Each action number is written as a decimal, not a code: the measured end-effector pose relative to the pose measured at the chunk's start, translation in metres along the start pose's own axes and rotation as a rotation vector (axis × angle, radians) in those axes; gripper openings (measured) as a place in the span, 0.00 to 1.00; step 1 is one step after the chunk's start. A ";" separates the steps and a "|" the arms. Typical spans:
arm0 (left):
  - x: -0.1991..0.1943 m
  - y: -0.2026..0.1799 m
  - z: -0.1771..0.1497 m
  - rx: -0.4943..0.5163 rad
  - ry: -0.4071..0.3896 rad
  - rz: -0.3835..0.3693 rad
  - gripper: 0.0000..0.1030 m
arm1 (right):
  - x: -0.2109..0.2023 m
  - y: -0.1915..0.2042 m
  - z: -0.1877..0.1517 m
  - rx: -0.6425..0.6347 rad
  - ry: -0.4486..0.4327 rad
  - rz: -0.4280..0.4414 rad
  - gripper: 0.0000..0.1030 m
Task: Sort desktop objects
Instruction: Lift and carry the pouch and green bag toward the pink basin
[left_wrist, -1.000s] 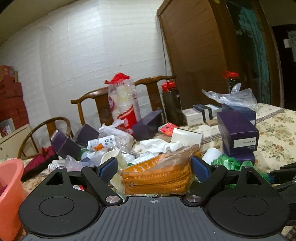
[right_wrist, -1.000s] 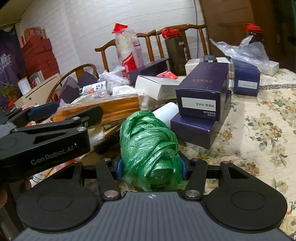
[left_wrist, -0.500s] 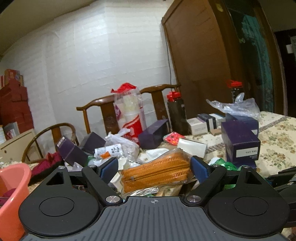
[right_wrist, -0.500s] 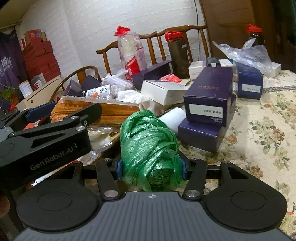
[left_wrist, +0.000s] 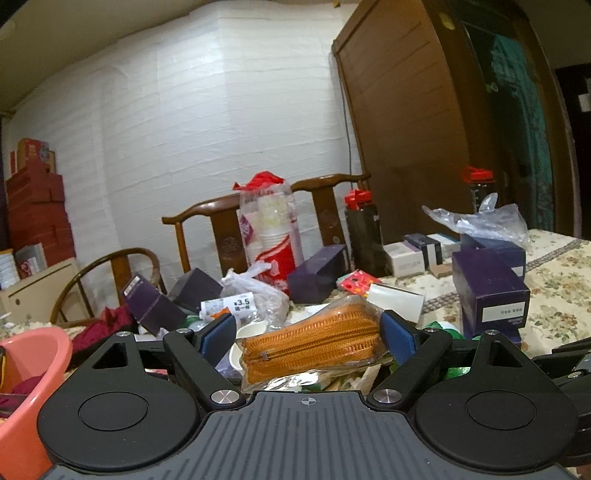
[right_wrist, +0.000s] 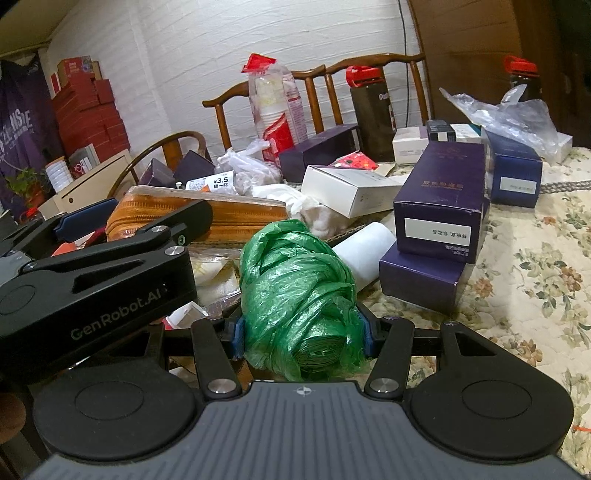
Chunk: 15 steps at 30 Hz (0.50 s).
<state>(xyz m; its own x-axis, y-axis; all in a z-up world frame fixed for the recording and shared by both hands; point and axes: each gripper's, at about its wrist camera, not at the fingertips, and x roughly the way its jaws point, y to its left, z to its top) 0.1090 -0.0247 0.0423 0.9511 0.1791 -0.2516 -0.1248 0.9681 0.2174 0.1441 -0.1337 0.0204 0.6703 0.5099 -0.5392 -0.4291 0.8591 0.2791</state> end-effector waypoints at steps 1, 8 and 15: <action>0.000 0.000 0.000 0.000 0.000 0.000 0.82 | 0.000 0.000 0.000 0.000 0.000 0.000 0.58; -0.005 0.002 0.002 -0.004 -0.015 0.008 0.82 | -0.002 0.003 0.001 -0.004 -0.006 0.001 0.58; -0.019 0.017 0.013 -0.045 -0.056 0.033 0.82 | -0.011 0.020 0.011 -0.030 -0.032 0.023 0.58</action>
<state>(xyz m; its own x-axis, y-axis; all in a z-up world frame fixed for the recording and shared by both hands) 0.0923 -0.0138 0.0632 0.9605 0.2020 -0.1915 -0.1676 0.9690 0.1816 0.1343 -0.1217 0.0406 0.6789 0.5309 -0.5072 -0.4622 0.8458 0.2665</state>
